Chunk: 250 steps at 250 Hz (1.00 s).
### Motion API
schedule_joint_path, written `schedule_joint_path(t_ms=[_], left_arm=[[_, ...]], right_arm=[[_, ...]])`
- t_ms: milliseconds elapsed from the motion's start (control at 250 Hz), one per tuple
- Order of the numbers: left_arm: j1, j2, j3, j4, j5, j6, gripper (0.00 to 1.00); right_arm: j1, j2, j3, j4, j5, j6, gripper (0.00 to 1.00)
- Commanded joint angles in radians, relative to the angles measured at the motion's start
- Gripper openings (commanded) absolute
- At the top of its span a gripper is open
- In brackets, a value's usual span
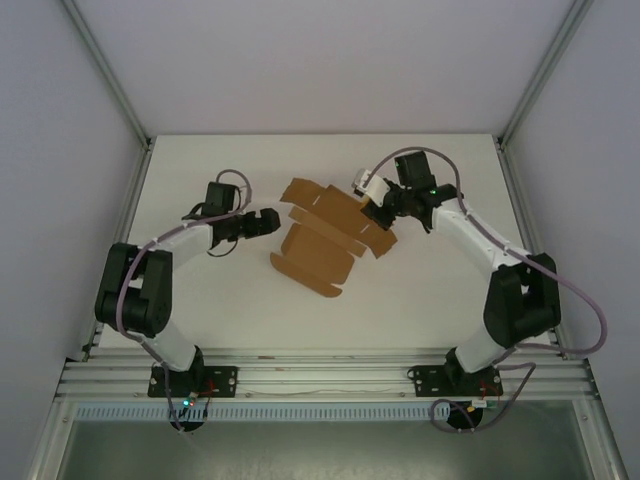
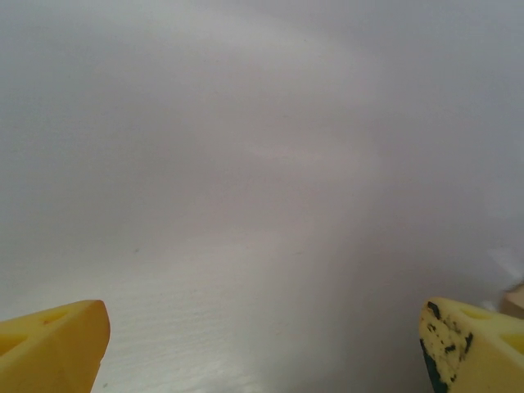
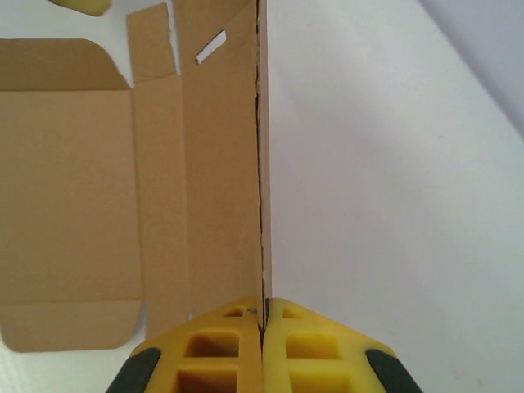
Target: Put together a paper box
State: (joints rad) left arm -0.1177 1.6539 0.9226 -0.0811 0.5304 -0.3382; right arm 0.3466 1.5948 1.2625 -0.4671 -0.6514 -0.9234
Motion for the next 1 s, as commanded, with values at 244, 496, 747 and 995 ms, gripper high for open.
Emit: schedule_joint_path(t_ms=[244,496,747,995], left_arm=[[0.005,0.096,0.029,0.176,0.099,0.039,0.93],[0.006,0.121,0.023,0.19,0.198,0.075,0.89],[0.006,0.129,-0.004,0.371,0.413,-0.023,0.87],[0.015,0.066,-0.006,0.18,0.22,0.05,0.88]], right_arm=[[-0.035,0.102,0.097,-0.142,-0.219,-0.024,0.0],[-0.069,0.138,0.144,-0.19,-0.271,-0.026,0.0],[-0.068,0.157,0.148,-0.168,-0.276,0.004,0.0],[-0.069,0.095,0.094,-0.125,-0.213,0.006,0.0]])
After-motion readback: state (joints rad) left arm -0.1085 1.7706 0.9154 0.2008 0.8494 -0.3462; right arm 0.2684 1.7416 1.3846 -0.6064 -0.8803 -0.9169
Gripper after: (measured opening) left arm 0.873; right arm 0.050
